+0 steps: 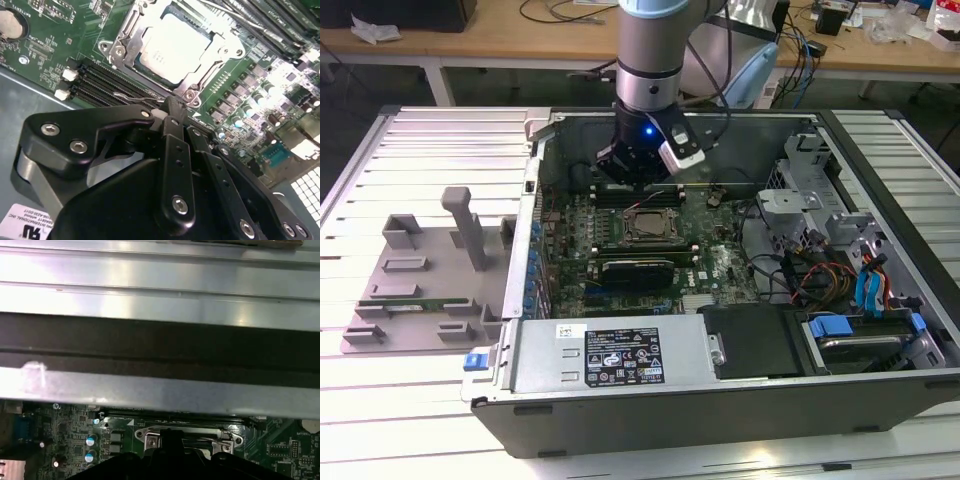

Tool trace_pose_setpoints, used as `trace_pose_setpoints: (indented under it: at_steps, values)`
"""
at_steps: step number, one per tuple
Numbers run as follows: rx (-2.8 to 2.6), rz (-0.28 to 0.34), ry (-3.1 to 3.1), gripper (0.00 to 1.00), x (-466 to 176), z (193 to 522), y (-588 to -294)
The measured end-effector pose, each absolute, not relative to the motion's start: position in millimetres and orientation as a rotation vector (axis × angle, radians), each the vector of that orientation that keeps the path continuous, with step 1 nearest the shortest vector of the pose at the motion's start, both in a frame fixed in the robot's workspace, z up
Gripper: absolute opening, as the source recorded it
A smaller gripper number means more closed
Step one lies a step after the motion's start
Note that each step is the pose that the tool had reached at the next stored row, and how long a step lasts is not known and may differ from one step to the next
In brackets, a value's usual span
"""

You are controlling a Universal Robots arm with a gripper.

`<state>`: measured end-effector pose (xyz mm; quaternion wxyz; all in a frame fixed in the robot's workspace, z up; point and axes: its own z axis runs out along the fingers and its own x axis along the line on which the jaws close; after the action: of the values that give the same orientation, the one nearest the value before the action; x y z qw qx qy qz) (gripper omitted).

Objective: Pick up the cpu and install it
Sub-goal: 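Install the first cpu locking lever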

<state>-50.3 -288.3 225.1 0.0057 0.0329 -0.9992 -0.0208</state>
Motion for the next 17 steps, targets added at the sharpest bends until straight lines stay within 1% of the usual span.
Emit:
trace_pose_setpoints:
  at_steps: [6,17]
  values:
    - [0.172,-0.065,-3.124,0.11,-48,220,-281]
    - [0.172,-0.065,-3.124,0.11,-31,215,-281]
